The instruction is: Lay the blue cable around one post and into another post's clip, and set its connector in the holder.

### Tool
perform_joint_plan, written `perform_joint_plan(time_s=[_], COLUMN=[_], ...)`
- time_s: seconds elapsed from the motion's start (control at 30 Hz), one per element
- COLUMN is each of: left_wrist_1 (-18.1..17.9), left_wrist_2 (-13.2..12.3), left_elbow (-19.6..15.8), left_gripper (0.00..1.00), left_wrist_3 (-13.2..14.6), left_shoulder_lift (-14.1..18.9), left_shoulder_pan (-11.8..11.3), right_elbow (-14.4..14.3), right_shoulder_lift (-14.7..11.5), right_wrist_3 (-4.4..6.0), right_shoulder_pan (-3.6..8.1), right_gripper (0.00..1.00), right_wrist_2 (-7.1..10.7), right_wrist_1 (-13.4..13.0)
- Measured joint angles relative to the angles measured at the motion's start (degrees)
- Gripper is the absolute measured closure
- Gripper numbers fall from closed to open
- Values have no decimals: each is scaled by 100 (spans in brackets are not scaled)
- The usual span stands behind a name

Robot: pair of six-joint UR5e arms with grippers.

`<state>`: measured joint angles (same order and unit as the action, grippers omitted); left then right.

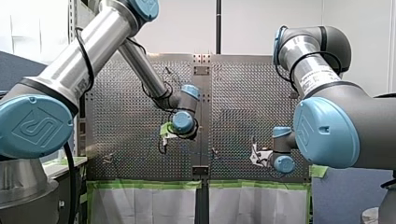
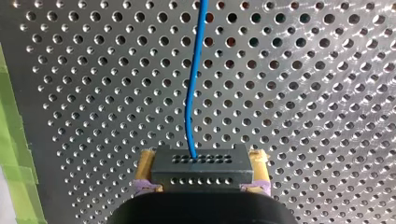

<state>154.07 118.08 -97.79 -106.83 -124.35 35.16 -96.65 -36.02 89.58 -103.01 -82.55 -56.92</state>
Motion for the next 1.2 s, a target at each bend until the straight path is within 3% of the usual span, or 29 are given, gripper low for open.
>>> perform_joint_plan(time_s=[0.57, 0.87, 1.2], left_wrist_1=[112, 109, 30], left_wrist_2=[270, 272, -6], left_elbow=[-2, -2, -3], left_gripper=[0, 0, 0], left_wrist_3=[-854, -1326, -1792], left_shoulder_lift=[853, 1325, 1792], left_shoulder_pan=[-770, -933, -1066], right_elbow=[-1, -2, -2], right_shoulder_lift=[20, 27, 41], right_wrist_3=[17, 17, 7], right_shoulder_pan=[14, 27, 30], right_gripper=[100, 100, 100], right_wrist_2=[19, 19, 19], right_wrist_1=[5, 3, 4])
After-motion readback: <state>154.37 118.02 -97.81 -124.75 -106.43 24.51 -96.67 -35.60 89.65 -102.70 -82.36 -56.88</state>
